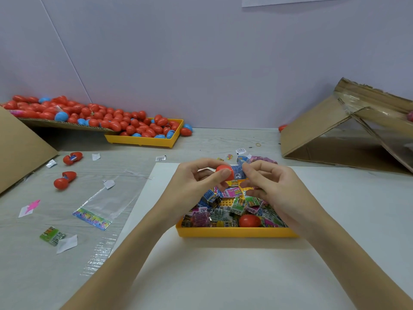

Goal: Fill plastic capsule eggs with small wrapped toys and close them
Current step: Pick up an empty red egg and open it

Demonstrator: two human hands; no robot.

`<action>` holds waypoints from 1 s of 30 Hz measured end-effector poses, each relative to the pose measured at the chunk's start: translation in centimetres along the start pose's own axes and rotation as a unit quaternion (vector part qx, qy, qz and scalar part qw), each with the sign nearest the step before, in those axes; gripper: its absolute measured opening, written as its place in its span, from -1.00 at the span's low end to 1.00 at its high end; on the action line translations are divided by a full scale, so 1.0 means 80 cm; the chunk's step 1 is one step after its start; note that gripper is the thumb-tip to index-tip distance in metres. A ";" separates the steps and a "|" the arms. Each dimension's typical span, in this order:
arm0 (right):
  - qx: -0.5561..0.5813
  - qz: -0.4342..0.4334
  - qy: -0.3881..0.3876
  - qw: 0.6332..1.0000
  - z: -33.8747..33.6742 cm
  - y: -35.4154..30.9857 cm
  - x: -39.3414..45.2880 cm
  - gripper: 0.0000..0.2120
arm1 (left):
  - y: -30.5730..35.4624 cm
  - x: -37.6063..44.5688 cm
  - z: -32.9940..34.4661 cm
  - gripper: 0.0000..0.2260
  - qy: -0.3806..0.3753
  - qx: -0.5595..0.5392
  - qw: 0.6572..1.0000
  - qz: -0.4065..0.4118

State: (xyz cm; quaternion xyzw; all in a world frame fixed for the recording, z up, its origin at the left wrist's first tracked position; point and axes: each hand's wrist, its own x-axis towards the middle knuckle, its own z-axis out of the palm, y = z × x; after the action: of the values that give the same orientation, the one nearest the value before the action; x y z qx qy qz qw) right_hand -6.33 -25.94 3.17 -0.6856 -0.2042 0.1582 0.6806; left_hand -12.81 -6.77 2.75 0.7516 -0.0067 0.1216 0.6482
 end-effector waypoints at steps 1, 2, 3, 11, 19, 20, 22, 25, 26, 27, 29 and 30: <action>-0.012 -0.007 0.004 1.000 0.000 0.001 0.000 -0.76 | 0.000 0.000 0.001 -0.72 0.002 0.000 1.000 0.003; -0.024 -0.013 0.007 1.000 0.001 0.002 0.000 -0.76 | -0.001 0.000 0.001 -0.71 0.005 -0.002 1.000 0.007; -0.033 -0.018 0.008 0.999 0.002 0.003 0.000 -0.76 | -0.001 0.000 0.002 -0.70 0.008 -0.005 1.000 0.011; 0.076 0.009 0.001 0.997 0.006 0.005 0.000 -0.67 | -0.004 -0.001 0.001 -0.65 0.029 -0.001 0.998 0.057; 0.182 0.105 -0.037 0.977 0.002 0.004 0.000 -0.58 | -0.011 -0.002 0.006 -0.67 0.070 0.212 0.949 0.221; 0.184 0.108 -0.043 0.976 0.001 0.005 0.000 -0.59 | -0.012 -0.002 0.007 -0.68 0.072 0.216 0.947 0.226; 0.189 0.108 -0.051 0.975 0.001 0.007 0.000 -0.59 | -0.013 -0.002 0.009 -0.68 0.075 0.216 0.946 0.231; 0.193 0.109 -0.048 0.974 0.001 0.007 0.001 -0.61 | -0.015 -0.002 0.013 -0.65 0.070 0.247 0.937 0.239; 0.190 0.108 -0.048 0.975 0.000 0.007 0.001 -0.64 | -0.016 -0.002 0.013 -0.64 0.068 0.266 0.930 0.245; 0.184 0.107 -0.048 0.976 0.001 0.007 0.001 -0.68 | -0.016 -0.001 0.014 -0.64 0.067 0.289 0.921 0.252; 0.179 0.110 -0.052 0.976 0.002 0.007 0.001 -0.78 | -0.018 -0.001 0.015 -0.66 0.070 0.340 0.898 0.271; 0.183 0.116 -0.056 0.975 0.003 0.006 0.000 -0.81 | -0.019 -0.001 0.016 -0.67 0.069 0.361 0.887 0.280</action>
State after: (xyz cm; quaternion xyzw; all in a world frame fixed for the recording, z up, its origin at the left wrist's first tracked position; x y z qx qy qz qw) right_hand -6.37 -25.74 2.68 -0.5586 -0.1290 0.3092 0.7588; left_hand -12.39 -7.80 1.13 0.8904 -0.1273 0.3438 0.2697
